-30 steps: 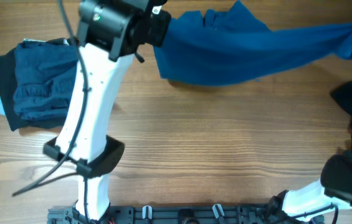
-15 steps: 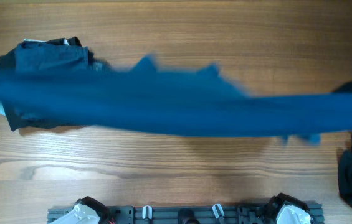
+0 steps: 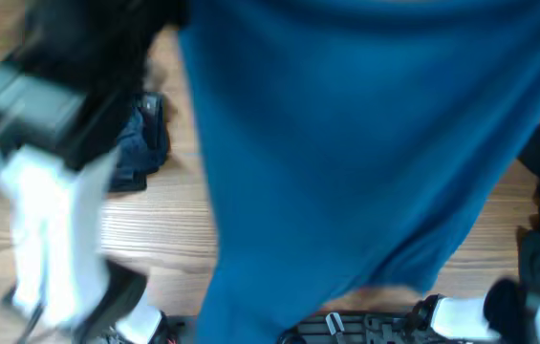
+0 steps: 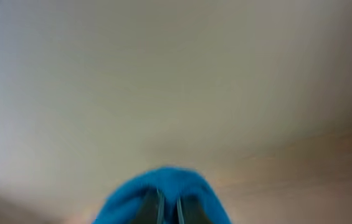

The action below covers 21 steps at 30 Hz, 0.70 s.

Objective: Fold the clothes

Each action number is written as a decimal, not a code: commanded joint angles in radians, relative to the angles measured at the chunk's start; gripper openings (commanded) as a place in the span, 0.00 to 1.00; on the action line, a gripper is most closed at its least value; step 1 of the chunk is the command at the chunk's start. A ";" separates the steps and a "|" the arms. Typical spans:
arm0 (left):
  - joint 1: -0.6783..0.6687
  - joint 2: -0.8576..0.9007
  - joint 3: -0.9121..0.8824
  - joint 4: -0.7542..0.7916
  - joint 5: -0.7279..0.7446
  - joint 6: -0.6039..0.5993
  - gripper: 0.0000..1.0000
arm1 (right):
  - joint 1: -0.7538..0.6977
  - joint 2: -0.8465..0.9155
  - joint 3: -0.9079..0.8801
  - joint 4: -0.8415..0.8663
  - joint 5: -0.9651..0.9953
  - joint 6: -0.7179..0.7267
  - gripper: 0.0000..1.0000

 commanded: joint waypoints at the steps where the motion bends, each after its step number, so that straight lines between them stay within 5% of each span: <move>1: 0.034 0.089 0.008 0.273 0.065 0.195 0.04 | -0.005 0.135 0.007 0.374 -0.288 0.204 0.04; 5: 0.007 0.057 0.071 0.511 0.093 0.313 0.04 | -0.069 0.137 0.008 0.686 -0.355 0.349 0.04; 8: -0.024 0.025 0.163 0.486 0.097 0.356 0.04 | -0.136 0.097 0.008 0.642 -0.369 0.303 0.04; 11: -0.018 0.010 0.167 0.266 0.078 0.345 0.04 | -0.155 0.082 0.008 0.417 -0.373 0.146 0.04; 16: 0.041 0.061 0.143 -0.225 0.072 0.110 0.13 | -0.118 0.105 0.006 -0.221 -0.168 -0.224 0.07; 20: 0.053 0.134 0.127 -0.521 0.174 0.072 0.32 | -0.040 0.163 -0.014 -0.626 0.056 -0.407 0.23; 21: 0.055 0.133 0.063 -0.626 0.190 0.004 0.45 | 0.054 0.127 -0.149 -0.623 0.090 -0.384 0.27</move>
